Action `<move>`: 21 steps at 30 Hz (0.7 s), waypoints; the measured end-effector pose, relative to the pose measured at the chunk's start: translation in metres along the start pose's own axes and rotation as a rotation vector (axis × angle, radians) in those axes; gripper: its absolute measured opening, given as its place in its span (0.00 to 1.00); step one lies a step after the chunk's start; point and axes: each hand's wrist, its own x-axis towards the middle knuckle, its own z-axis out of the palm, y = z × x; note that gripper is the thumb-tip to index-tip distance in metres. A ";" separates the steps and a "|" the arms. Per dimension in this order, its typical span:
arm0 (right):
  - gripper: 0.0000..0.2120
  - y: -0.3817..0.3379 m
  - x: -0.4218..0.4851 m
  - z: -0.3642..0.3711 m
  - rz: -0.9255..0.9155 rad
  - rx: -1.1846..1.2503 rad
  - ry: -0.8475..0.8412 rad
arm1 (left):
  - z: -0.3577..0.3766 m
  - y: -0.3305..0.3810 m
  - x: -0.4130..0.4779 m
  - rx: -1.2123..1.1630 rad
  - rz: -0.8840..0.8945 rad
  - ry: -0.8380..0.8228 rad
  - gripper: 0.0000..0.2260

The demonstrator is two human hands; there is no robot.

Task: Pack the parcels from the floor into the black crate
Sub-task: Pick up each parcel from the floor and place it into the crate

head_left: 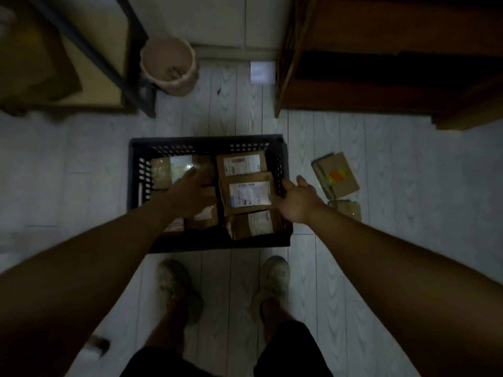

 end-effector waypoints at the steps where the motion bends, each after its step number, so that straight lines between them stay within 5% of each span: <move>1: 0.35 0.001 -0.025 -0.012 0.007 -0.006 0.012 | -0.012 0.013 -0.029 0.006 -0.001 0.011 0.32; 12: 0.41 0.031 -0.252 -0.090 -0.018 -0.029 0.177 | -0.061 0.114 -0.238 0.209 0.118 0.158 0.33; 21: 0.36 0.106 -0.409 -0.125 0.084 -0.015 0.524 | -0.048 0.207 -0.324 0.169 0.282 0.211 0.38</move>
